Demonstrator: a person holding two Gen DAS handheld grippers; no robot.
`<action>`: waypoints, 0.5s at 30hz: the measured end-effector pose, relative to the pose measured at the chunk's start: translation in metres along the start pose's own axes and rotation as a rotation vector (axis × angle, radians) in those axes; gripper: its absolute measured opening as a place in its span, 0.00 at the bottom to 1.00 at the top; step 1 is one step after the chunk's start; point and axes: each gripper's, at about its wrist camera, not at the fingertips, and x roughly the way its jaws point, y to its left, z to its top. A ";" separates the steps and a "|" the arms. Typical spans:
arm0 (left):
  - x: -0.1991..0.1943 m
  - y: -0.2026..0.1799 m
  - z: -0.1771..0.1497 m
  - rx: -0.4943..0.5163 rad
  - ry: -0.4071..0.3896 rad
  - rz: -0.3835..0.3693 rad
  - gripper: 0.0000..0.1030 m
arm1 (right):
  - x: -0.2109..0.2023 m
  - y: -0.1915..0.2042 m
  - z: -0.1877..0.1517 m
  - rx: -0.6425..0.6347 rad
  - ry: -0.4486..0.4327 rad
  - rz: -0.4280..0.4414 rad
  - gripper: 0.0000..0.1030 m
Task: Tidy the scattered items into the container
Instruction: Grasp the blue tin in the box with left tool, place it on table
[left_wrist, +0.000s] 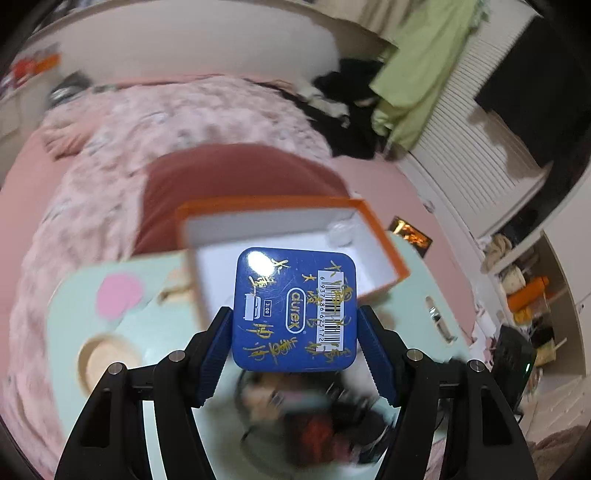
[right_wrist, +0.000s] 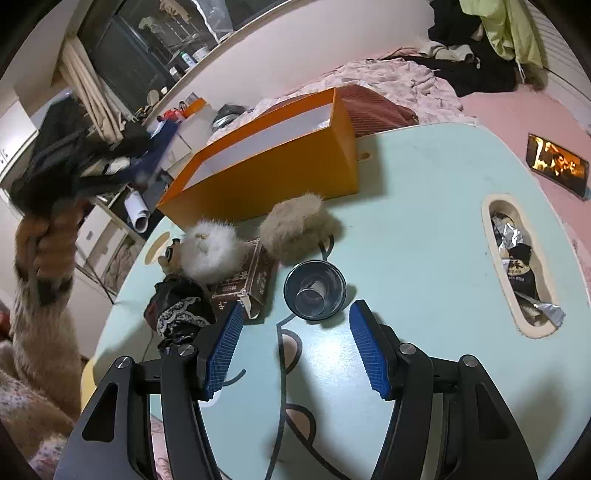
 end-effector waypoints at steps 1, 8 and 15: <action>-0.006 0.009 -0.011 -0.028 -0.009 0.014 0.64 | 0.000 0.001 0.001 -0.003 0.001 -0.010 0.59; -0.013 0.040 -0.071 -0.104 -0.018 0.112 0.64 | -0.005 0.009 0.025 -0.070 -0.032 -0.066 0.59; 0.014 0.021 -0.103 -0.018 0.034 0.121 0.65 | 0.006 0.055 0.120 -0.304 -0.100 -0.261 0.59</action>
